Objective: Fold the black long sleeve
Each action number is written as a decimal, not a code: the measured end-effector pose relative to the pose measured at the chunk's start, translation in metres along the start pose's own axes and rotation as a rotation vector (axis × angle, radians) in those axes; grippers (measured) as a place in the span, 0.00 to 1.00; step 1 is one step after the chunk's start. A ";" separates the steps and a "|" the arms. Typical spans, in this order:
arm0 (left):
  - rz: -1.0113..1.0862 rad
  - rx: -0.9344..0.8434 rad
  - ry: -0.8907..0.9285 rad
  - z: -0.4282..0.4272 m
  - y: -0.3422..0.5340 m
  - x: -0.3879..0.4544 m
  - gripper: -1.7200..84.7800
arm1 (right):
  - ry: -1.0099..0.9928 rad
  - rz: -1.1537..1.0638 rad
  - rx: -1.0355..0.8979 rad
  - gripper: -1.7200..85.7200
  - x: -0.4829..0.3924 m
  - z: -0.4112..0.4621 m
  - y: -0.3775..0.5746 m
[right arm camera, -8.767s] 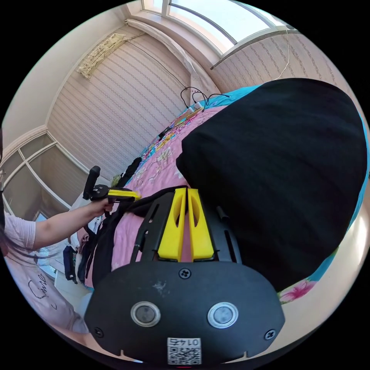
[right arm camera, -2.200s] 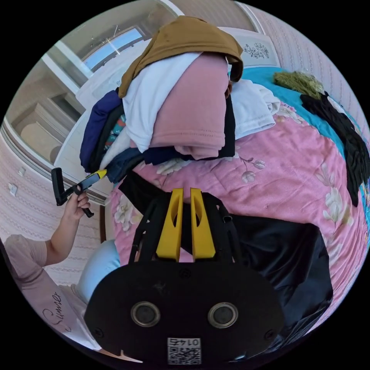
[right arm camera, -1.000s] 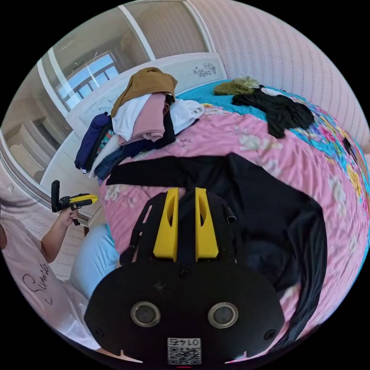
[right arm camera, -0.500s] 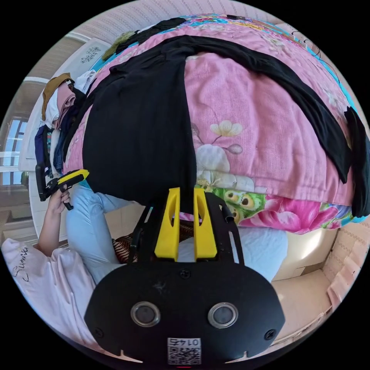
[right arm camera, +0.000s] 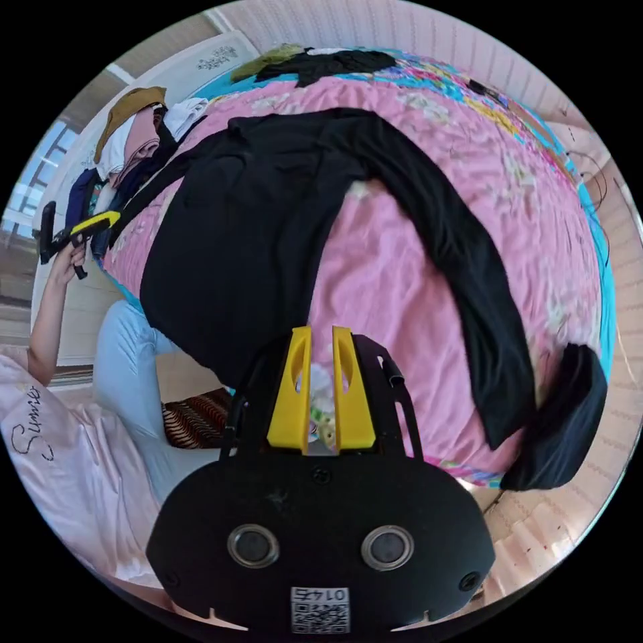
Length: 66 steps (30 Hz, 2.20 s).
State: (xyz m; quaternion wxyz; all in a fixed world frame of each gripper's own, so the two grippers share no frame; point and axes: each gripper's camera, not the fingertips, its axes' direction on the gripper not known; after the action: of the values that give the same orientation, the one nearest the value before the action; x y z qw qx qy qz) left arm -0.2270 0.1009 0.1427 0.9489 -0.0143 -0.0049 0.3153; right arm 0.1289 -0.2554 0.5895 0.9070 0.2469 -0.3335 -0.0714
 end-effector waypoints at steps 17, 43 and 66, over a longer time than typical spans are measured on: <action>0.070 -0.185 -0.094 0.197 -0.265 0.057 0.02 | -0.002 -0.050 0.055 0.08 0.063 -0.080 -0.378; 0.240 -0.083 -0.005 0.129 -0.268 0.211 0.03 | 0.053 0.684 0.751 0.10 0.257 -0.495 0.097; 0.935 -0.212 0.189 0.250 -0.343 0.688 0.07 | -0.287 1.115 0.995 0.11 0.415 -0.609 0.326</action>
State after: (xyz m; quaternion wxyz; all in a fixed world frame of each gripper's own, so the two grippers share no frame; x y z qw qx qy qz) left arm 0.5243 0.2442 0.4030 0.6951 -0.1401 0.0560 0.7029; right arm 0.8257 0.1491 0.5879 0.5382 0.4101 -0.5163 0.5250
